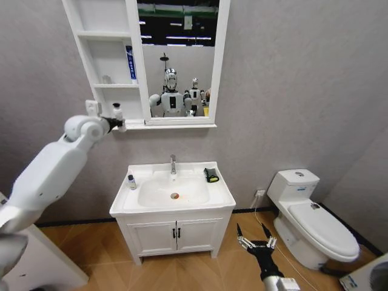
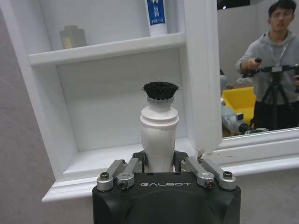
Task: Move facial cleanser and shampoo from washbasin to cabinet, then wipe washbasin with towel.
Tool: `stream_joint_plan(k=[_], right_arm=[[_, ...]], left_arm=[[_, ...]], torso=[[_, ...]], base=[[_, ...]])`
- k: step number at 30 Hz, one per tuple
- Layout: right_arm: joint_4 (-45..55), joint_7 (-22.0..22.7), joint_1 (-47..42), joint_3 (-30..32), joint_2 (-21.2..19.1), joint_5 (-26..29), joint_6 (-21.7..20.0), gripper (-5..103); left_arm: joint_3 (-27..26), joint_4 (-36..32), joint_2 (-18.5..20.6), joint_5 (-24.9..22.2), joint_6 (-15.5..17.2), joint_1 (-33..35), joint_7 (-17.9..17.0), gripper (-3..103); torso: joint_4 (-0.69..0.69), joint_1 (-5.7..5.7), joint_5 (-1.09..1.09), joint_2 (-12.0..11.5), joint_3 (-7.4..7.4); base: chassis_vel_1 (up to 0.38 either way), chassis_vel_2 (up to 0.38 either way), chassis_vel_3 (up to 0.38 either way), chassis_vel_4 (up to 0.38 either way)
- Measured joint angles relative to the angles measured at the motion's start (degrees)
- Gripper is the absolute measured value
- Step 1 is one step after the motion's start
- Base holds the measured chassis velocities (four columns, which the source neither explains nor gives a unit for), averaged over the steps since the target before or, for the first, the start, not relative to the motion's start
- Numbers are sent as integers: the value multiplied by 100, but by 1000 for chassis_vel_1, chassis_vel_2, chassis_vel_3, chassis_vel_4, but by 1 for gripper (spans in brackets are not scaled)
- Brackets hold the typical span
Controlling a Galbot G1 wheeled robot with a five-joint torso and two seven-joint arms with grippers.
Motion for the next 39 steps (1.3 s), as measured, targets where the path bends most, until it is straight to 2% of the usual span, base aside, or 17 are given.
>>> stream_joint_plan(k=[1, 2, 4, 5, 7, 8, 10, 13, 16, 19, 24, 28, 33, 39], right_arm=[[-24, 1, 17, 2, 0, 4, 6, 100], [-24, 1, 17, 2, 0, 4, 6, 100], [-64, 2, 55, 3, 2, 19, 24, 100], [-64, 2, 55, 3, 2, 19, 24, 100], [-88, 5, 74, 10, 0, 42, 33, 100], [-88, 5, 74, 10, 0, 42, 33, 100], [-136, 11, 106, 14, -8, 63, 46, 100], [-158, 12, 117, 14, -14, 69, 49, 100], [-200, 14, 168, 3, -43, 97, 48, 100], [-207, 15, 185, -2, -68, 111, 42, 100], [-207, 15, 170, 3, -93, 125, 40, 100], [-182, 40, 179, 14, -96, 96, 104, 100], [-152, 23, 223, 66, -76, 98, 266, 100], [-144, -145, 185, 123, -68, 200, 293, 100]], left_arm=[[138, 367, -201, 171, -29, -186, 62, 31], [138, 367, -201, 171, -29, -186, 62, 31], [327, 1216, -700, 534, -90, -536, 141, 31], [327, 1216, -700, 534, -90, -536, 141, 31], [314, 1844, -1038, 797, -182, -696, 146, 31], [314, 1844, -1038, 797, -182, -696, 146, 31], [131, 2450, -1335, 976, -293, -829, 63, 31], [46, 2703, -1451, 1042, -351, -878, 25, 31], [-367, 3487, -1857, 1352, -583, -1038, 3, 31], [-645, 3835, -2059, 1537, -701, -1136, 18, 31], [-863, 3887, -2112, 1729, -750, -1147, 30, 31], [-938, 3686, -1982, 1798, -751, -1058, 21, 30], [-897, 3369, -1702, 1707, -712, -927, 22, 30], [-874, 3179, -1614, 1590, -677, -867, 24, 30]], torso=[[1, 1, 0, 0, 1], [1, 1, 0, 0, 1], [1, 0, 4, 0, 0], [1, 0, 4, 0, 0], [2, 0, 1, 0, 0], [2, 0, 1, 0, 0], [3, 0, 2, 0, -1], [4, -1, 2, 0, -1], [4, -1, 1, 0, -1], [2, -1, 1, 0, -1], [2, -1, 1, 0, -1], [2, -1, 1, 1, -1], [5, -2, -1, 1, -2], [4, -2, 0, 1, -2]], base=[[0, 0, 0, 0], [0, 0, 0, 0], [0, 0, 0, 0], [0, 0, 0, 0], [0, 0, 0, 0], [0, 0, 0, 0], [0, 0, 0, 0], [0, 0, 0, 0], [0, 0, 0, 0], [0, 0, 0, 0], [0, 0, 0, 0], [0, 0, 0, 0], [0, 0, 0, 0], [0, 0, 0, 0]])
